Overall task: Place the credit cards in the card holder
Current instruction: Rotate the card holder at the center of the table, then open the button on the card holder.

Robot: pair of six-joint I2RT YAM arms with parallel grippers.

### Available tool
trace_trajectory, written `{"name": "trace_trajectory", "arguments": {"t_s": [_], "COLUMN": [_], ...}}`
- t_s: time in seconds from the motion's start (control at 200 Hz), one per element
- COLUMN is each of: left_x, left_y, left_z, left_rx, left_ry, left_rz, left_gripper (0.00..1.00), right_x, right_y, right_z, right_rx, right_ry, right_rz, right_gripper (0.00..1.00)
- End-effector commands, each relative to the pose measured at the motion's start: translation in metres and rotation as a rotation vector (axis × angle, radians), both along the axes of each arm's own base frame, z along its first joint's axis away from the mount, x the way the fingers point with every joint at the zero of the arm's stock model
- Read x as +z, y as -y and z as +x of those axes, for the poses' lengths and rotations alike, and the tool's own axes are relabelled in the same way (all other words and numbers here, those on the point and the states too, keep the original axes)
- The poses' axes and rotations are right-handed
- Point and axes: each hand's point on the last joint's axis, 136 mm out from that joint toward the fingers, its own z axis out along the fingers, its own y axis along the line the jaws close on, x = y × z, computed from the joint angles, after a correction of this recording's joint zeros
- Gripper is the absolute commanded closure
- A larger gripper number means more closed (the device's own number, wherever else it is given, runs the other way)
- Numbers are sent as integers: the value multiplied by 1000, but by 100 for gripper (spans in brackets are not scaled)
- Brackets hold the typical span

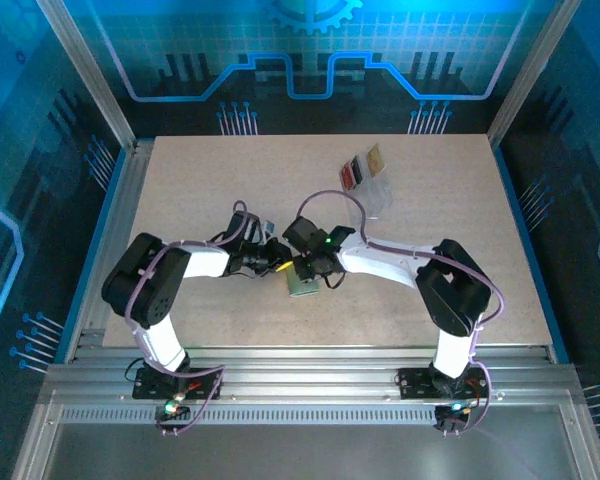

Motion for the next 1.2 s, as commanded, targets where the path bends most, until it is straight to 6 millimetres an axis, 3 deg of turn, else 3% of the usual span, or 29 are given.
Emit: {"name": "trace_trajectory", "arguments": {"t_s": [0.0,0.21,0.53,0.645,0.785,0.875,1.041,1.196], "left_x": [-7,-27,-32,-35,-39,-44,-55,-68], "left_y": [4,-3,-6,-7,-8,-10,-15,-21], "left_z": [-2,-15,-23,-24,-25,-26,-29,-32], "left_rx": [-17,-20,-24,-23,-28,-29,-23,-11], "left_ry": [-3,-29,-31,-36,-39,-47,-64,-89], "left_rz": [-17,7,17,21,36,52,90,127], "left_gripper": [88,88,88,88,89,89,89,92], "right_x": [-3,-23,-49,-61,-70,-65,-37,-22], "right_y": [-11,-15,-6,3,15,17,15,20], "right_z": [6,5,9,7,8,8,5,-2], "right_rx": [38,54,28,-1,-31,-29,-7,-25], "right_ry": [-23,-59,-22,-1,19,32,49,-30], "right_rz": [20,9,-67,-128,-173,-179,-139,57], "right_gripper": [70,64,60,66,85,100,100,100]}}
